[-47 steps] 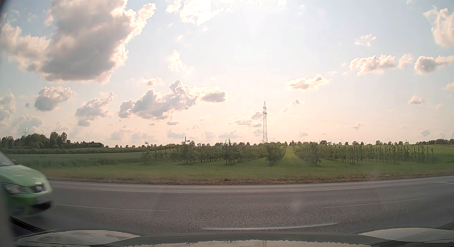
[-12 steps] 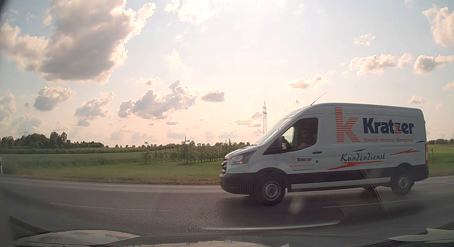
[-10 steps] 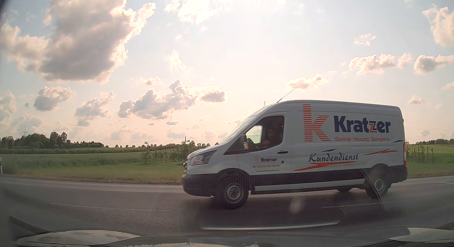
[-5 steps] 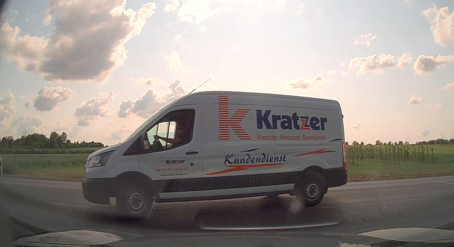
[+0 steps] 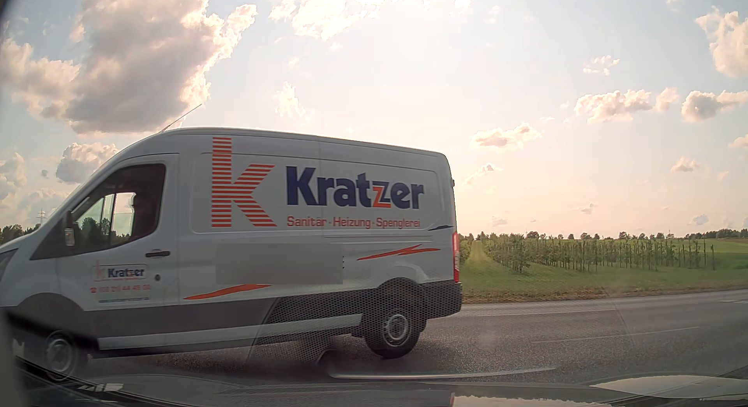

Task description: Follow the waypoints while adhering to traffic rules and regulations

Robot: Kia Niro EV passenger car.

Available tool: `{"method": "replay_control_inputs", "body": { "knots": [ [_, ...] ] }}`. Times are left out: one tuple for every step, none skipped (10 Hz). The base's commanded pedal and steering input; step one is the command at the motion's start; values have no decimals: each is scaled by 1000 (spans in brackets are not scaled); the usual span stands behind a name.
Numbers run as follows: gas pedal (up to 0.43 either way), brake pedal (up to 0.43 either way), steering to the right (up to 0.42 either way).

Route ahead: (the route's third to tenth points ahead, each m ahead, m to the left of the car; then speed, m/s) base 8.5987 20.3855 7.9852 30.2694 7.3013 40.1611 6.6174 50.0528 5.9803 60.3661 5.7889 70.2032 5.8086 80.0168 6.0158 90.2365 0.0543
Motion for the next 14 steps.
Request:
{"method": "replay_control_inputs", "body": {
  "knots": [
    [248, 12, -3],
    [0, 12, -4],
    [0, 12, -1],
    [0, 159, 0],
    [0, 189, 1],
    [0, 213, 1],
    [0, 213, 1],
    [0, 226, 1],
    [0, 226, 0],
    [0, 226, 1],
    [0, 220, 0],
    [0, 226, 1],
    [0, 226, 1],
    [0, 226, 0]
  ]
}}
